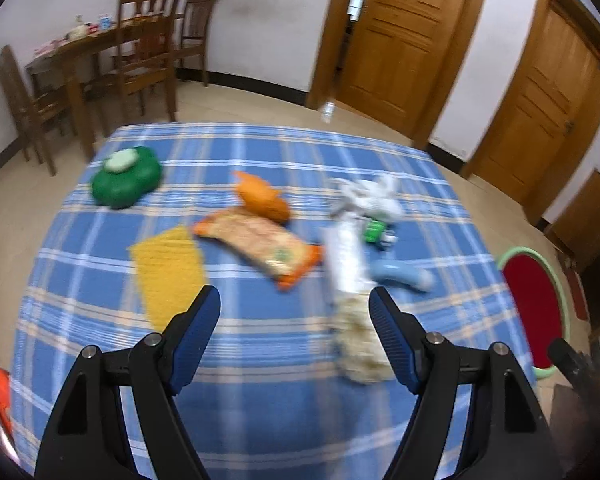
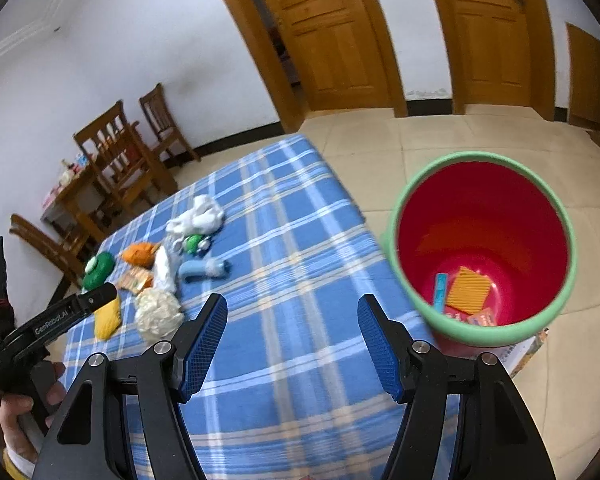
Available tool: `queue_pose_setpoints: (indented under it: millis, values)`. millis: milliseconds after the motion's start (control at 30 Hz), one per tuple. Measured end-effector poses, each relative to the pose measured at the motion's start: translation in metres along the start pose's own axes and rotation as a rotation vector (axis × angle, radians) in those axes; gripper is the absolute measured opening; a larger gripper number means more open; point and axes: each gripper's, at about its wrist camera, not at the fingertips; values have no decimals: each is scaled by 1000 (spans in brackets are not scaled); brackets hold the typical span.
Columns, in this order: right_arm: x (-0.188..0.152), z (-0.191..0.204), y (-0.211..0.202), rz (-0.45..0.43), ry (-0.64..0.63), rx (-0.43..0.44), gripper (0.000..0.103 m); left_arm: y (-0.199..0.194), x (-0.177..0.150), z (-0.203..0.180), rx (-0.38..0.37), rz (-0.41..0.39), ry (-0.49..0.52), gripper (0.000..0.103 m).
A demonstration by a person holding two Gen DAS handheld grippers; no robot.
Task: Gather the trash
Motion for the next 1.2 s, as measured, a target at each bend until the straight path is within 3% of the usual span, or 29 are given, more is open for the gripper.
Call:
queue_pose_setpoints:
  millis: [300, 533, 900, 1200]
  values:
    - [-15, 47, 27, 70, -85, 17, 69, 21, -10, 60, 46, 43, -101, 76]
    - [-29, 81, 54, 124, -133, 19, 69, 34, -21, 74, 92, 66, -88, 76]
    - [-44, 123, 87, 162, -190, -16, 69, 45, -30, 83, 23, 42, -76, 75]
    - [-55, 134, 105, 184, -186, -20, 65, 44, -30, 89, -13, 6, -69, 43]
Point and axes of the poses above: each gripper's, at about its wrist camera, not at the fingertips, and y roughly the way its jaws point, z to its left, x to its top, and after that the axes turned 11 degrees about y, right-handed
